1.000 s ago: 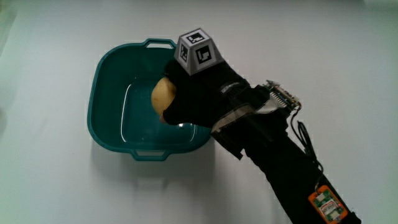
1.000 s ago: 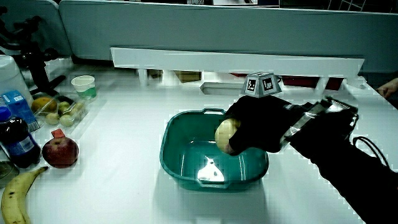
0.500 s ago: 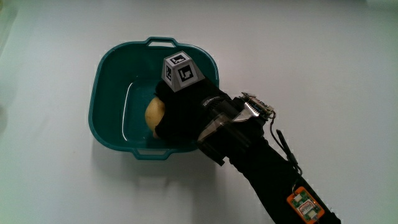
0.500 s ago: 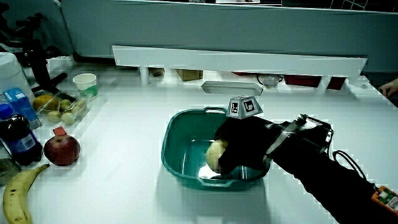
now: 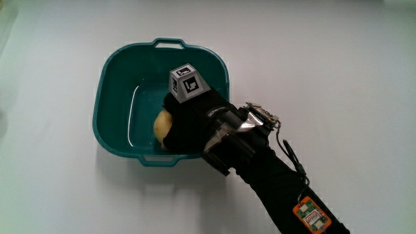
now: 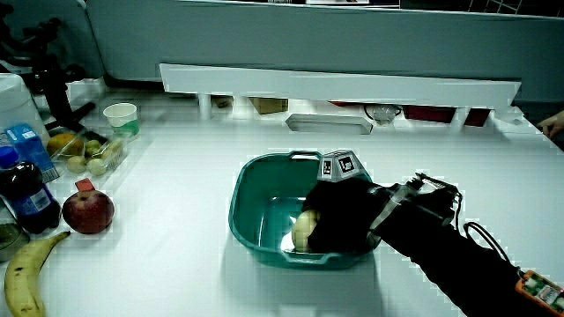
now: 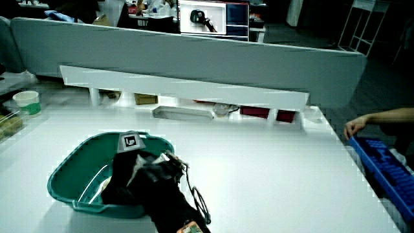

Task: Place pear into plate

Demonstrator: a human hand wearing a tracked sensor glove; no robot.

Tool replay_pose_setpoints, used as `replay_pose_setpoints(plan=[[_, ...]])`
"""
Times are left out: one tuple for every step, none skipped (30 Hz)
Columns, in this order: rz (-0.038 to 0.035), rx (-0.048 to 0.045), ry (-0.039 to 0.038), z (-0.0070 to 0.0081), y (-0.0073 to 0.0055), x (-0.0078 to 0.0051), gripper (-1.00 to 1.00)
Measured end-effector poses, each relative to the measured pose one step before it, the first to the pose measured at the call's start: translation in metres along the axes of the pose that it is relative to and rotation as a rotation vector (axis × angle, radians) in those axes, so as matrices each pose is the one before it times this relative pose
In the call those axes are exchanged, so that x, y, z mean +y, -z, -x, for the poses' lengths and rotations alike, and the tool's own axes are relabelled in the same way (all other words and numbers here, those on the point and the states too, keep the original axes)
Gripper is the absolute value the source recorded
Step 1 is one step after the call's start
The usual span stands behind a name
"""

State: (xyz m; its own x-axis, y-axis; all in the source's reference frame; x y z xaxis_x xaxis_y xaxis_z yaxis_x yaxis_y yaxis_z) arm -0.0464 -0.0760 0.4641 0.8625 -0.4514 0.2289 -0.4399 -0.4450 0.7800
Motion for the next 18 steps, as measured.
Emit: replay_pose_setpoints(plan=[[0.01827,0.01014,0.01012,-0.00097,0.00035,0.00132,0.00],[0.02873,0.01779,0.00183,-0.00108,0.00100,0.00194,0.00],[-0.01625,0.00389,-0.00675,0.00046,-0.00099,-0.00191,0.00],[0.00259,-0.01345,0.00958,0.00014,0.00114,0.00094,0.00],[0.02836,0.01039,-0.00482,-0.00031,0.00150,0.00164,0.00],[-0.00610,0.00344,0.00972,-0.00054,0.00032,0.00101,0.00],[0.01437,0.00910,-0.00310,-0.00036,0.00085,0.00124,0.00],[0.01969,0.00571,0.00132,-0.00030,0.00100,0.00015,-0.04],[0.00667,0.01802,-0.04074,0.00053,0.00040,-0.00166,-0.09],[0.00432,0.00002,-0.00034,-0.00071,0.00108,0.00068,-0.13],[0.00446,-0.00237,0.01835,-0.00082,0.00087,0.00089,-0.17],[-0.00454,0.00237,-0.00718,-0.00015,-0.00009,-0.00097,-0.22],[0.00897,-0.00334,0.01717,-0.00152,0.00074,0.00104,-0.26],[0.00248,0.01830,-0.02042,-0.00094,-0.00023,-0.00102,-0.30],[0.01636,0.01551,-0.01260,-0.00103,0.00009,-0.00060,-0.35],[0.00633,-0.00231,-0.00047,-0.00102,-0.00018,-0.00053,-0.39],[-0.03145,-0.01229,0.03973,-0.00305,-0.00068,0.00053,-0.43],[-0.00557,0.02563,-0.03678,-0.00165,-0.00228,-0.00332,-0.48]])
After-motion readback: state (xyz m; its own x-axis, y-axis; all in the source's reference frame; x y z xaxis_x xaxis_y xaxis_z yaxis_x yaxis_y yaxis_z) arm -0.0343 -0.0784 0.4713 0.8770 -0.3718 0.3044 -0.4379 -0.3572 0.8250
